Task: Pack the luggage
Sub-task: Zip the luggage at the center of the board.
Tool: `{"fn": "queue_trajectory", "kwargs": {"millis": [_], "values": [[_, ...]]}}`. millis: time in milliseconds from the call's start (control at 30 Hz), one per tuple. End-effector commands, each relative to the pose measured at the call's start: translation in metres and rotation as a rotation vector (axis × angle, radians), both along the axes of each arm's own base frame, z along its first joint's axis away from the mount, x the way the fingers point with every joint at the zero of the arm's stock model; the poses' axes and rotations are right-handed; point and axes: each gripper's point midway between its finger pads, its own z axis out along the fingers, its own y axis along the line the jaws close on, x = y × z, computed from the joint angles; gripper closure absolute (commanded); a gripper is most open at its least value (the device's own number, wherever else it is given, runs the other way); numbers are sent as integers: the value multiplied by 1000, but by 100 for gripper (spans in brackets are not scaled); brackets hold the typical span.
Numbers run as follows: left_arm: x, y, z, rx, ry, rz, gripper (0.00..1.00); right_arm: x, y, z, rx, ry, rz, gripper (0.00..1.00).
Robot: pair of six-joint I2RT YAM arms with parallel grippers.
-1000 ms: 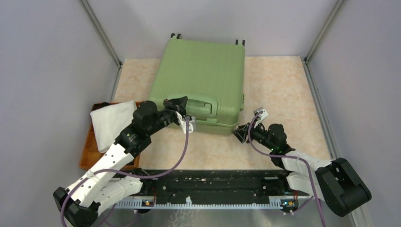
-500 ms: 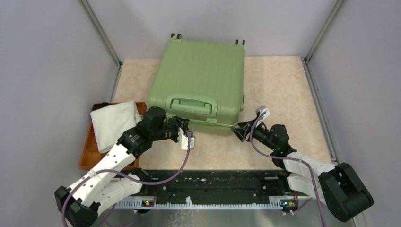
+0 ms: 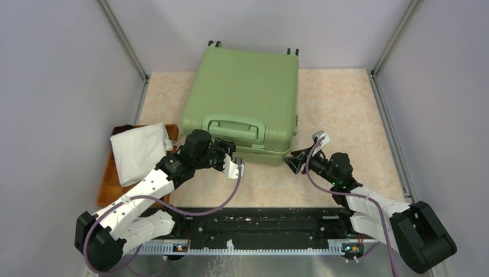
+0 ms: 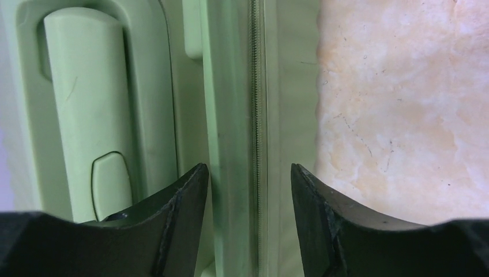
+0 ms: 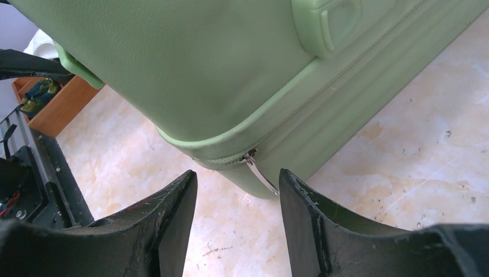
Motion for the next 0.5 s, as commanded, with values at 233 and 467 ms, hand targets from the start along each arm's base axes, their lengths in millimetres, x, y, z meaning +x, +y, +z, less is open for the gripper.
{"fn": "queue_trajectory", "kwargs": {"millis": [233,467], "values": [[17,-9,13,-40,-39,32,75,-4,-6,2,15,-7,-22,52],[27,-16,60,-115,-83,57,100,2,-9,-8,-52,19,-40,47]]}}
